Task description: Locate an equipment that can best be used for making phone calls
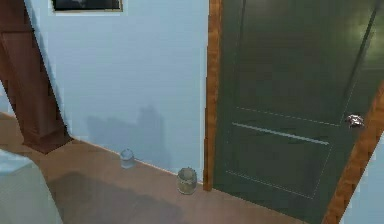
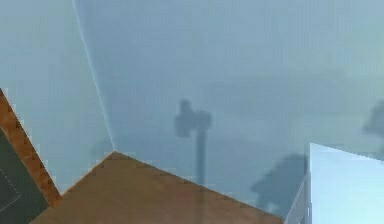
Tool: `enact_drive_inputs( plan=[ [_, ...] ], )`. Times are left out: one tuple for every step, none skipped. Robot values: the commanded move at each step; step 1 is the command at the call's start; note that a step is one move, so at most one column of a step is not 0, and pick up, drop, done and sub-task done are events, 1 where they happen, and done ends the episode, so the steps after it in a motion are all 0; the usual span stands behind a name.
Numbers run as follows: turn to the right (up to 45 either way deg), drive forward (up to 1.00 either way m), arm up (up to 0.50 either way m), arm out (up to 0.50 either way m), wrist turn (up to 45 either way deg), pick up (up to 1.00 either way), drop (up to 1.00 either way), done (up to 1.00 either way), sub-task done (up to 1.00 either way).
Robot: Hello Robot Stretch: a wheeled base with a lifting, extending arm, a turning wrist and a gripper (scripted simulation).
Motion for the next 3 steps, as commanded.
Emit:
enact_drive_inputs(
  plan=[
    [0.0, 0.10, 0.00, 0.00, 0.0, 0.00, 0.00, 0.00, 0.00],
    [-45.0, 0.00, 0.00, 0.00, 0.0, 0.00, 0.00, 0.00, 0.00],
    [-27.0, 0.00, 0.00, 0.00, 0.0, 0.00, 0.00, 0.00, 0.00]
  ],
)
